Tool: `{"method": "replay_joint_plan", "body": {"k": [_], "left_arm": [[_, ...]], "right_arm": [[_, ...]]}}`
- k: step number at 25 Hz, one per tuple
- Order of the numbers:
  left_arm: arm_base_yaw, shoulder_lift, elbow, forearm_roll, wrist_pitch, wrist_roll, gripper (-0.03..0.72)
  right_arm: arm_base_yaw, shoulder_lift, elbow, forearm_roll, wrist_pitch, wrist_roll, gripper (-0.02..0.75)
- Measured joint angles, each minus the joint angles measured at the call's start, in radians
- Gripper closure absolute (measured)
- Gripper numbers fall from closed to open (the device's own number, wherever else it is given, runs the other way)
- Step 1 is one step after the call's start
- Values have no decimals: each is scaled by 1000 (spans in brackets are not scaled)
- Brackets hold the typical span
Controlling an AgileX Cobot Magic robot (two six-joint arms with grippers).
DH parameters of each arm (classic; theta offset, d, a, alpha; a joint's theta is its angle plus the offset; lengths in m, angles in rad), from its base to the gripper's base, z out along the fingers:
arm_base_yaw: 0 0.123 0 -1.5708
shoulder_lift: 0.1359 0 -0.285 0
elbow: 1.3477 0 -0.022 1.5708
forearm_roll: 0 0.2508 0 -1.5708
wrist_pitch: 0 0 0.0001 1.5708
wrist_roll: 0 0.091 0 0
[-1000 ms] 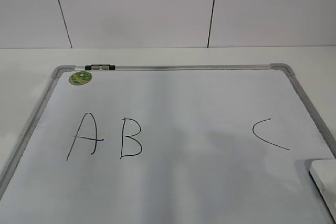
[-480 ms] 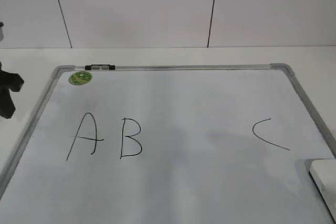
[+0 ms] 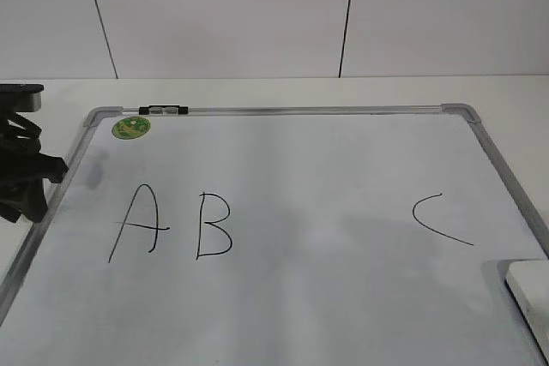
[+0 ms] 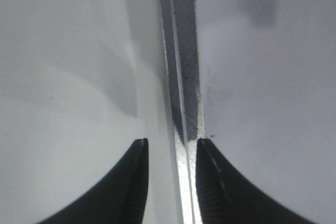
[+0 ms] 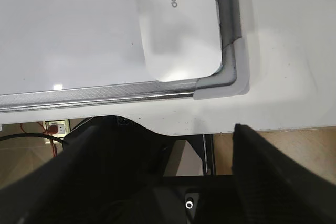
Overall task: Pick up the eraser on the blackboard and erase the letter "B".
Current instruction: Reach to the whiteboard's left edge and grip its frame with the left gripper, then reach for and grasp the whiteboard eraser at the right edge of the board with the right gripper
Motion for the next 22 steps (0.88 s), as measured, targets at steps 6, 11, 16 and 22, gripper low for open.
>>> {"method": "replay_joint_plan", "body": {"k": [6,11,16,22], "left_arm": [[0,23,-4,14,-28,0,453],[0,51,-6,14,-32,0,453],[0,58,-12,14,-31,0,453],[-2,58,-12,6,-28,0,629]], "right_arm": [[0,0,0,0,0,0,154],[0,0,0,0,0,0,154],[0,0,0,0,0,0,154],[0,0,0,0,0,0,154]]}}
